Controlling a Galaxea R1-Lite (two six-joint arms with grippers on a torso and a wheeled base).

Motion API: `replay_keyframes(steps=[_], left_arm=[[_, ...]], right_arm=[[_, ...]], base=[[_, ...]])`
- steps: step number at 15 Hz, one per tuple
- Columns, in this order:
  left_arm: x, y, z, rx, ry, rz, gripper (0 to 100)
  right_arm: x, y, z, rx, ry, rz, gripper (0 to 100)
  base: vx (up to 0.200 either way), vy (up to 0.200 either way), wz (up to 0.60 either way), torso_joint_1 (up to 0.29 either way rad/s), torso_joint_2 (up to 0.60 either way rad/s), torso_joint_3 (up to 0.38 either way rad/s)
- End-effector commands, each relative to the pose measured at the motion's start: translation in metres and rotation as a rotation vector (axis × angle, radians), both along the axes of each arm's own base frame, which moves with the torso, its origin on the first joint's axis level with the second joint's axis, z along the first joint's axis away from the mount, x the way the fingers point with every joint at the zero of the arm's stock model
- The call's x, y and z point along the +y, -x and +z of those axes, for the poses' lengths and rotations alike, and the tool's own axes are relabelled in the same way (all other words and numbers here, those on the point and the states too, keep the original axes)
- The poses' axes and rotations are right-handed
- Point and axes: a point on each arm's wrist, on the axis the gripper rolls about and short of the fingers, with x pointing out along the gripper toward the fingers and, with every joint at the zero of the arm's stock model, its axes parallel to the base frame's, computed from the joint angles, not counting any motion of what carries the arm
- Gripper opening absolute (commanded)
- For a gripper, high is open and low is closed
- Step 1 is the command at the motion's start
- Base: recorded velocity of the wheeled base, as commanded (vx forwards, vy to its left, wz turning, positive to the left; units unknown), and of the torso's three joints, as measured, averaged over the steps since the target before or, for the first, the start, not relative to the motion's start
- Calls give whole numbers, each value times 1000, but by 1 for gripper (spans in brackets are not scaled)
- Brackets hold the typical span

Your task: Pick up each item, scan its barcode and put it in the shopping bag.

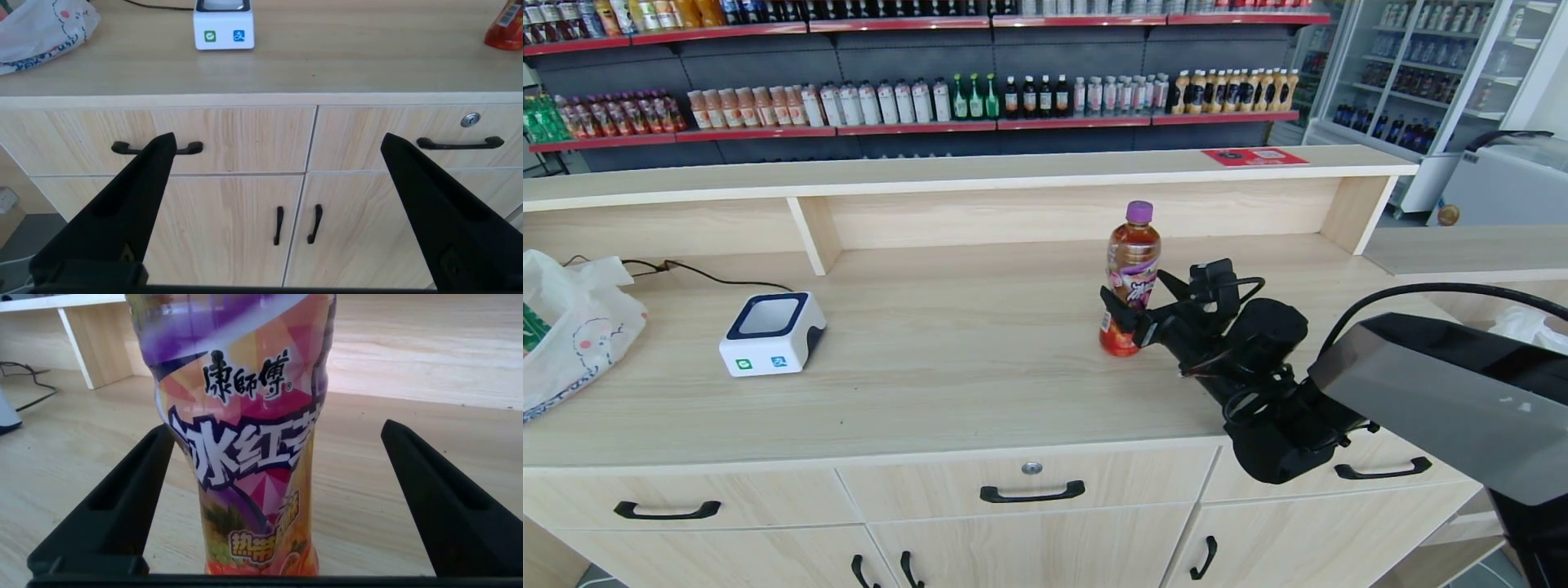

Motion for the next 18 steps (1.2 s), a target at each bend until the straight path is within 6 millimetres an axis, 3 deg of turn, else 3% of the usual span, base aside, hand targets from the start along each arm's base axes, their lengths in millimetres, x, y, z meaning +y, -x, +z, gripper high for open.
replay_keyframes(steps=[1,18], left_arm=[[0,0,0,-1,-4,-1,100],[0,0,0,-1,-7,-1,100]], right_arm=[[0,-1,-1,-2,3,12,100],[-2,-10,-1,-36,27,150,100]], base=[[0,0,0,0,0,0],[0,0,0,0,0,0]])
